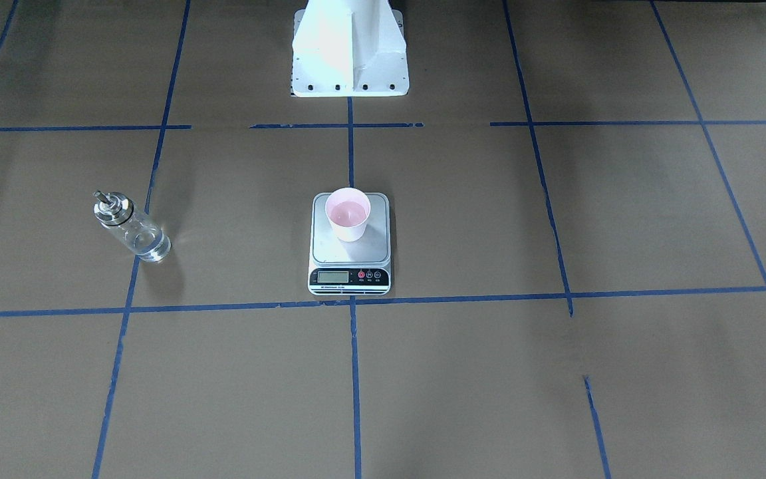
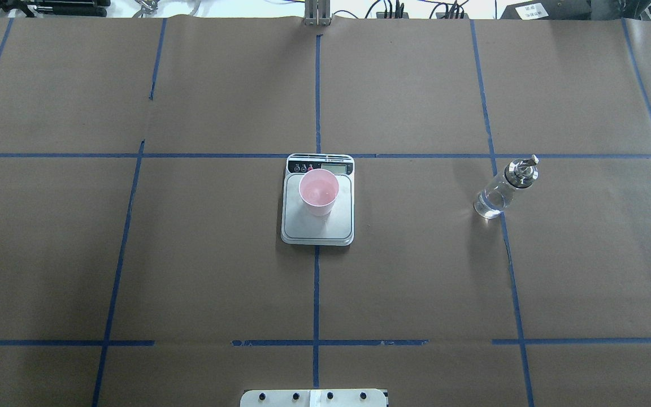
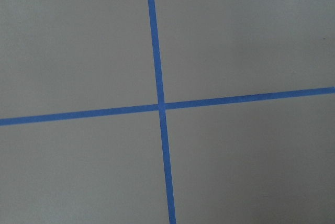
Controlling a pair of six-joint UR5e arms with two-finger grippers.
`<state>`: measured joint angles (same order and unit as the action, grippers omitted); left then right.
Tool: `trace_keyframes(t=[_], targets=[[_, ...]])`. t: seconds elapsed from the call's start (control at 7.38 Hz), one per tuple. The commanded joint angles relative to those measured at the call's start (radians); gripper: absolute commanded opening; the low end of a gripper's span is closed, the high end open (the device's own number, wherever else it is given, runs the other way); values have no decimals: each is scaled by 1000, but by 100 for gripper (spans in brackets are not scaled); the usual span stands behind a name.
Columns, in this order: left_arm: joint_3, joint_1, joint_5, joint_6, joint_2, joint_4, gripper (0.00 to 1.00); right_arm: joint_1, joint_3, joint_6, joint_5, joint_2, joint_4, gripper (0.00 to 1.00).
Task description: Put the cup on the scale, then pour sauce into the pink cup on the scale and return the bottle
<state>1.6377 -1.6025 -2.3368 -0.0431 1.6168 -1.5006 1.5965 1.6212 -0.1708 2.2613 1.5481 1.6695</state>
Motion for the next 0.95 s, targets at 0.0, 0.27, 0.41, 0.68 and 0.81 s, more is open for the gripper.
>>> trace_keyframes(t=[0.0,0.27,0.41,0.68,0.81], targets=[[-3,-28,129,-9,-50,-9,100,-4,5,1,6,3,-2,100],[13,-25,117,3,-77,-9,100,-7,-1,4,7,12,-10,100],[8,-24,27,3,-80,-9,100,-7,3,4,9,18,-10,100],[17,-24,-32,2,-84,-7,100,-7,5,4,9,20,-13,100],[14,-22,-23,-3,-81,-9,100,-7,6,2,14,20,-13,100]])
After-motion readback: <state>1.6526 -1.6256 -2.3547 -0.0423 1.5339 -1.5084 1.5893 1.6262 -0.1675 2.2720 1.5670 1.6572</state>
